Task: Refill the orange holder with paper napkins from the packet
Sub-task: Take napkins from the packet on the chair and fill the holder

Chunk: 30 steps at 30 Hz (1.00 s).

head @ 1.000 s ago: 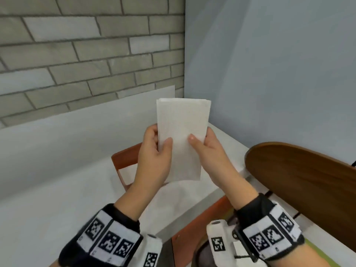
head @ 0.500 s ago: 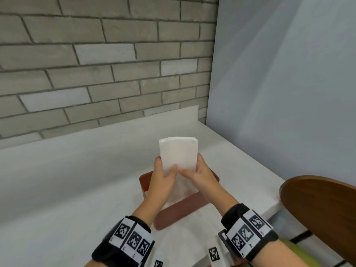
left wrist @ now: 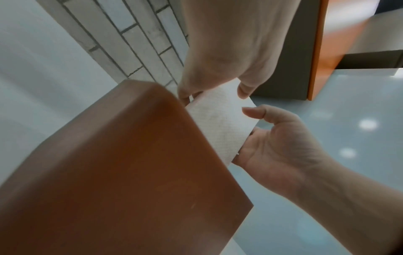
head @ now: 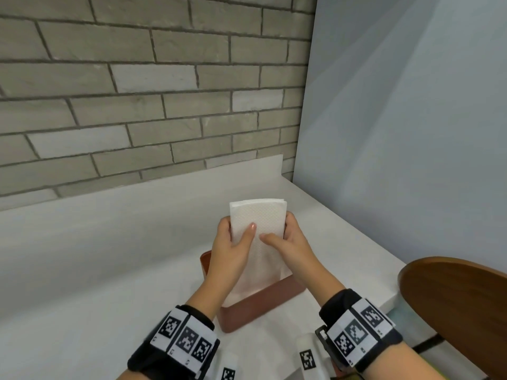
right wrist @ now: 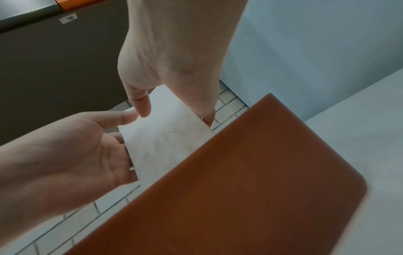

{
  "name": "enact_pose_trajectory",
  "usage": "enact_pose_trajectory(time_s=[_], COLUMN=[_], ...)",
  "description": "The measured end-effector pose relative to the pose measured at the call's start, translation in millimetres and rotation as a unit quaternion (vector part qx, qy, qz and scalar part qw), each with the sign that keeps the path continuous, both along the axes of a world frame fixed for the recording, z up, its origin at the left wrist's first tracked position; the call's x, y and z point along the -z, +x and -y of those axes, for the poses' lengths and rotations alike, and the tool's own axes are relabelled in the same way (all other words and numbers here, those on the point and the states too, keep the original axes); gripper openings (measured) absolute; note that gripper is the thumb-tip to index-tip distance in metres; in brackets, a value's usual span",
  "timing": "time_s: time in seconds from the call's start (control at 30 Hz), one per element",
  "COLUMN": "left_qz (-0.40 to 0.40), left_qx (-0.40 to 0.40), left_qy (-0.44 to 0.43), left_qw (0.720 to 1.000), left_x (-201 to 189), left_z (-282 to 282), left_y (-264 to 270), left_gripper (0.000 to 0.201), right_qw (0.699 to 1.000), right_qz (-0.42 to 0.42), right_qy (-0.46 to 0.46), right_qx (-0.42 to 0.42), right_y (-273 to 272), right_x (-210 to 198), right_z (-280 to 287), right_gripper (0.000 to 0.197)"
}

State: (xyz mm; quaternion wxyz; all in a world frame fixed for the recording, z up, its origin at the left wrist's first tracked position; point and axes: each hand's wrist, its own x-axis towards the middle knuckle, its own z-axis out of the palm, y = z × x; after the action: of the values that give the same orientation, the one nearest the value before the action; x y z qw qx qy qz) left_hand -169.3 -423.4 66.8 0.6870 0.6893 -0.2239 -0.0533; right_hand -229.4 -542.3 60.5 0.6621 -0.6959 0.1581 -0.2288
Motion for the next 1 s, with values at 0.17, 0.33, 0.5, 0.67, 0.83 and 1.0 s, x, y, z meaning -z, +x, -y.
enact_pose_trajectory(time_s=[0.17, 0.33, 0.5, 0.67, 0.83, 1.0], left_qz=[0.011, -0.011, 0.020, 0.080, 0.109, 0.143], left_qx=[0.018, 0.046, 0.034, 0.047, 0.062, 0.002], left_qy=[-0.025, 0.015, 0.055, 0.101, 0.111, 0.055], left_qw=[0.999, 0.999, 0.998, 0.991, 0.986, 0.988], left_x=[-8.8, 3.1, 2.0, -9.9, -24.2, -38.5], left_z=[3.1, 2.4, 0.1, -1.0, -4.4, -39.0], left_y=[-3.2, -5.4, -1.0, 10.8, 14.6, 11.3], left_gripper=[0.021, 0.023, 0.018, 0.012, 0.007, 0.023], right_qw=[1.000, 1.000, 0.992, 0.863, 0.869, 0.945], right_qz=[0.027, 0.020, 0.037, -0.027, -0.110, -0.133], right_qy=[0.004, 0.005, -0.118, -0.505, -0.478, -0.299], right_qx=[0.011, 0.021, 0.034, 0.004, -0.073, -0.011], right_y=[4.2, 3.1, 0.3, -4.8, -6.5, -9.6], right_x=[-6.0, -1.9, -17.5, -68.3, -93.3, -84.0], right_z=[-4.4, -1.9, 4.7, 24.6, 30.4, 47.7], right_gripper=[0.045, 0.042, 0.062, 0.043, 0.007, 0.004])
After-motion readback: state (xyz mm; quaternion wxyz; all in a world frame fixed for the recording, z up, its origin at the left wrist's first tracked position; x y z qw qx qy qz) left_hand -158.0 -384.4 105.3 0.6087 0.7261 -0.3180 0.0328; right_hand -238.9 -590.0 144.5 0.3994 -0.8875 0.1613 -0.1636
